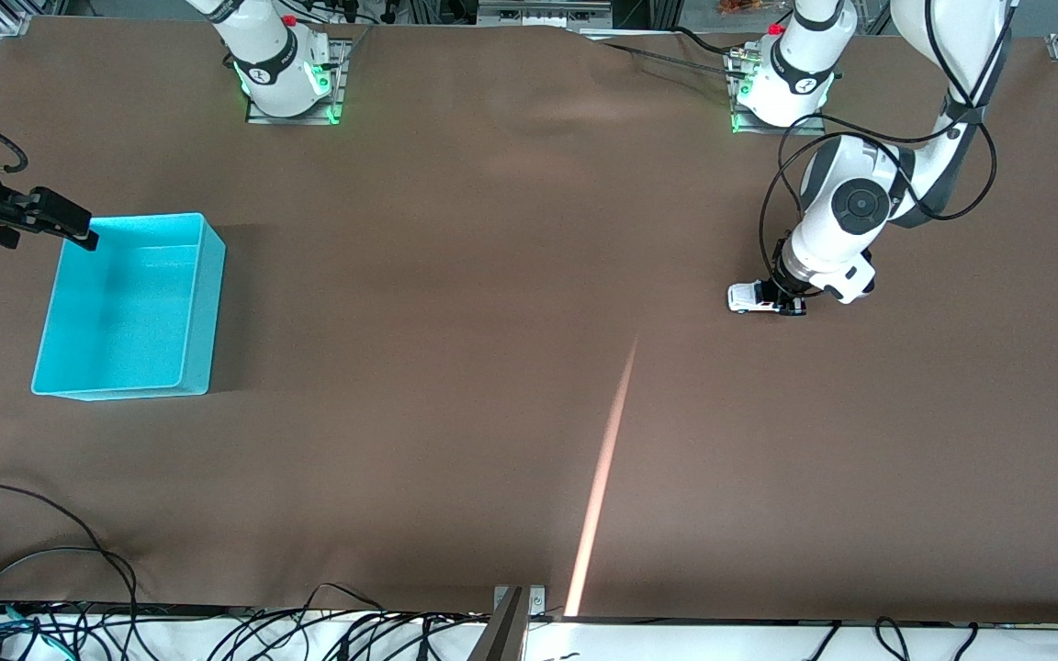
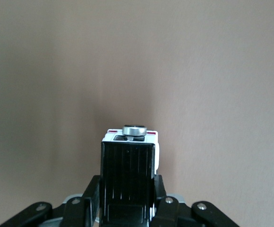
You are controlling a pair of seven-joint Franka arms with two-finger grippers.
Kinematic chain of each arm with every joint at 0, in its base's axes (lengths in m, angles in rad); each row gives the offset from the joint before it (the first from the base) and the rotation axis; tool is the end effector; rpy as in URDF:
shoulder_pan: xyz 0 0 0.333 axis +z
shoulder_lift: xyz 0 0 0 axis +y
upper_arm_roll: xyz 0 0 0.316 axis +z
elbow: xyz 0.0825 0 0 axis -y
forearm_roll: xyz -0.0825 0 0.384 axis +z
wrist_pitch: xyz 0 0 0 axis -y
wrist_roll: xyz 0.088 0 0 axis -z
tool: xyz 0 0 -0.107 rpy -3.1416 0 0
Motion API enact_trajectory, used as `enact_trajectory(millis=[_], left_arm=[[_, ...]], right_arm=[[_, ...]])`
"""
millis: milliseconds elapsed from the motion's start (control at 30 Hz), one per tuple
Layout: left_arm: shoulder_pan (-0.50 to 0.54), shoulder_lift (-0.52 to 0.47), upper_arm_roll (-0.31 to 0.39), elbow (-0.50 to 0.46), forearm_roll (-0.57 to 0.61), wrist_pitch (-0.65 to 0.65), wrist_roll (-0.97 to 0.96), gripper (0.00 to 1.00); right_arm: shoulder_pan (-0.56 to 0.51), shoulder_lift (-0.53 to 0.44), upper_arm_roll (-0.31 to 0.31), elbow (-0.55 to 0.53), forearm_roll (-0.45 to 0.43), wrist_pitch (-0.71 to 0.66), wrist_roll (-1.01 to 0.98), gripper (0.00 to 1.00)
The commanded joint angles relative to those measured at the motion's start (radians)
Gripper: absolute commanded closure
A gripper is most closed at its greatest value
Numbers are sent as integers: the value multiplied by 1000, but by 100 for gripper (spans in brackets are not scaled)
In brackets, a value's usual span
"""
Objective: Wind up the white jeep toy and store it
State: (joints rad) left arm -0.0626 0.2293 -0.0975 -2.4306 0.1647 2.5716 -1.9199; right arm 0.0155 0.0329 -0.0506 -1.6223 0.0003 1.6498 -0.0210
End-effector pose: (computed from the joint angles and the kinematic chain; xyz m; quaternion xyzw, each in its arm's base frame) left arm 0.4745 -0.0810 0.2060 -0.6890 -0.7229 -0.0045 0.0521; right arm 0.5695 -0.0195 0.5885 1.0000 -0.0071 -0.0027 0.0006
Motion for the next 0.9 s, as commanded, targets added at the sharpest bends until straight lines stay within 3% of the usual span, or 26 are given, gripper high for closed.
enact_trajectory(millis=[0, 867], left_arm=[[62, 42, -2, 4, 81, 41, -16, 90], [294, 119, -2, 10, 384, 124, -14, 89]], right_arm=[[-2, 4, 2, 18, -5, -12, -11, 0], [-2, 4, 0, 18, -5, -12, -14, 0]])
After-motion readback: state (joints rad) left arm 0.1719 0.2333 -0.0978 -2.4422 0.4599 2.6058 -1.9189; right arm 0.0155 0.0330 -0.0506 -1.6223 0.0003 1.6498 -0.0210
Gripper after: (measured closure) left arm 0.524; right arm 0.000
